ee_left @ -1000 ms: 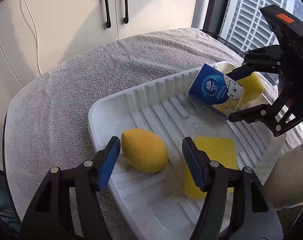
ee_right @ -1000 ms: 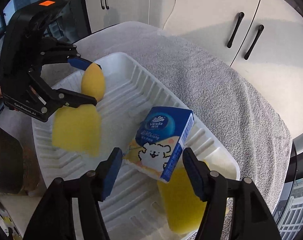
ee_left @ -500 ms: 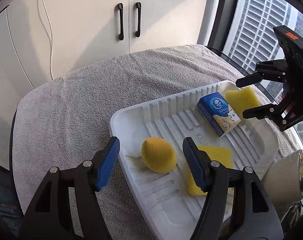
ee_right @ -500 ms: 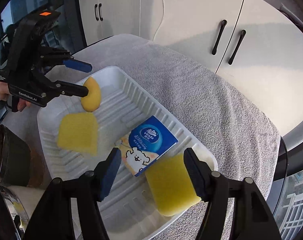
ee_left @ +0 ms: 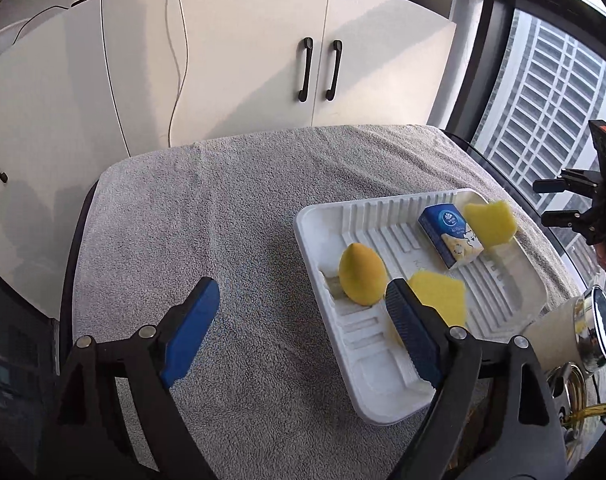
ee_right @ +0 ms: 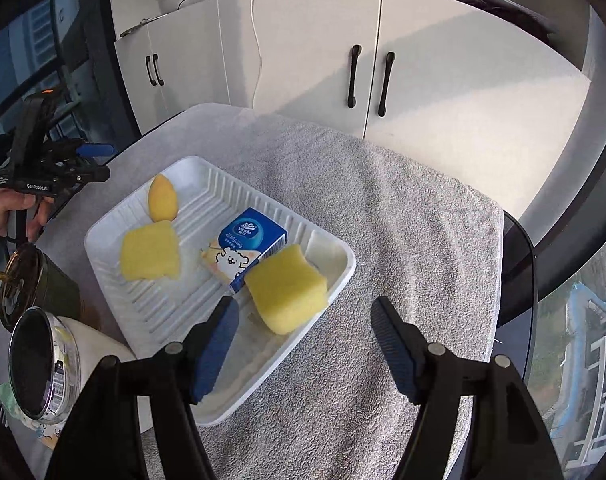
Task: Organize soft objects
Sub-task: 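Withdraw both tools from the tray toward the remaining table items, then grasp the green cloth with the left tool while the right tool grasps the white rope toy, then carry the green cloth and rope toy over the white tray with both tools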
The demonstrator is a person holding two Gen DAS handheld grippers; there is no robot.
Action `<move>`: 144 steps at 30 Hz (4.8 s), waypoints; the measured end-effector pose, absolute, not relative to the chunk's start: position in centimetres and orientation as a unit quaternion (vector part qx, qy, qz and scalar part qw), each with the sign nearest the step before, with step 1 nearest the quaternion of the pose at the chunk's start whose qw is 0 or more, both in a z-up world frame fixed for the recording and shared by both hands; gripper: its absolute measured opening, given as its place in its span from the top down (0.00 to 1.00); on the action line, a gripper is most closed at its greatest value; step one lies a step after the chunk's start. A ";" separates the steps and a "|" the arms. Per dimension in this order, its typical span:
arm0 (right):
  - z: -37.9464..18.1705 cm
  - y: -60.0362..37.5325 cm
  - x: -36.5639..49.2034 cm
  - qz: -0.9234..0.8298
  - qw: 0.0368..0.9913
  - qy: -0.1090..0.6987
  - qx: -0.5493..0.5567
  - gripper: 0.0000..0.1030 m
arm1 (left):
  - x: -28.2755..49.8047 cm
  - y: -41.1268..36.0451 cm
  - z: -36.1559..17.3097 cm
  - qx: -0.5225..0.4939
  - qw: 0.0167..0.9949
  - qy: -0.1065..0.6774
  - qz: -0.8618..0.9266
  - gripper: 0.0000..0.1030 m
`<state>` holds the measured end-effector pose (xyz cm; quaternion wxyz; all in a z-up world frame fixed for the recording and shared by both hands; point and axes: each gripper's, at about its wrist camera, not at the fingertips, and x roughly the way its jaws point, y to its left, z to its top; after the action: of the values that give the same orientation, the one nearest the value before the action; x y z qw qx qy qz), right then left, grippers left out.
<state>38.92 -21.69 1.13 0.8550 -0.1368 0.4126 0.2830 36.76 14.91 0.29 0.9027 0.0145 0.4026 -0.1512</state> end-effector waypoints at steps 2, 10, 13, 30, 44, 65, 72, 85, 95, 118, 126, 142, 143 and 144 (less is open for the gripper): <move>1.4 -22.2 38.1 0.282 0.858 0.409 -0.129 0.25 | 35.5 15.2 0.7 0.011 0.905 0.399 -0.150 0.14; 2.3 -24.4 32.9 0.274 0.872 0.394 -0.099 0.13 | 29.0 16.2 2.3 -0.006 0.921 0.369 -0.129 0.00; 2.2 -25.3 29.8 0.270 0.878 0.385 -0.086 0.12 | 25.3 15.9 2.5 -0.001 0.928 0.353 -0.116 0.00; -1.8 -23.6 15.0 0.304 0.874 0.379 -0.025 0.11 | 10.1 13.1 -1.5 -0.055 0.910 0.388 -0.136 0.00; -2.1 -16.6 7.6 0.337 0.874 0.351 -0.021 0.11 | 4.5 7.4 -4.0 -0.077 0.887 0.420 -0.175 0.00; -2.9 -10.4 12.5 0.318 0.866 0.381 -0.049 0.18 | 9.5 5.1 -7.3 -0.036 0.886 0.448 -0.112 0.00; -4.0 -8.6 13.8 0.303 0.866 0.387 -0.089 0.22 | 10.3 4.9 -7.4 -0.032 0.889 0.445 -0.104 0.00; -4.7 -7.3 12.9 0.307 0.865 0.375 -0.130 0.67 | 9.6 4.8 -7.4 -0.040 0.893 0.436 -0.102 0.12; -4.3 -8.2 12.0 0.317 0.868 0.367 -0.109 0.79 | 9.3 5.0 -7.1 -0.046 0.895 0.430 -0.109 0.54; -1.3 -16.3 7.8 0.279 0.894 0.345 -0.060 0.79 | 5.6 6.5 -3.9 -0.042 0.912 0.396 -0.096 0.60; -1.4 -20.4 8.3 0.237 0.901 0.361 -0.049 0.79 | 6.4 8.9 -2.9 -0.054 0.915 0.391 -0.082 0.60; 0.5 -23.2 12.1 0.202 0.909 0.358 -0.067 0.79 | 10.7 11.5 0.5 -0.038 0.925 0.370 -0.084 0.60; 0.8 -23.6 12.9 0.197 0.911 0.356 -0.072 0.79 | 11.5 11.8 0.9 -0.032 0.926 0.366 -0.086 0.60; 1.1 -23.8 13.8 0.193 0.911 0.355 -0.077 0.79 | 12.5 12.0 1.3 -0.024 0.927 0.365 -0.088 0.60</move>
<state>13.80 -23.81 1.14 0.9115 -0.0773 0.3547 0.1934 12.48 11.98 1.33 0.9266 -0.0243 0.3648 -0.0884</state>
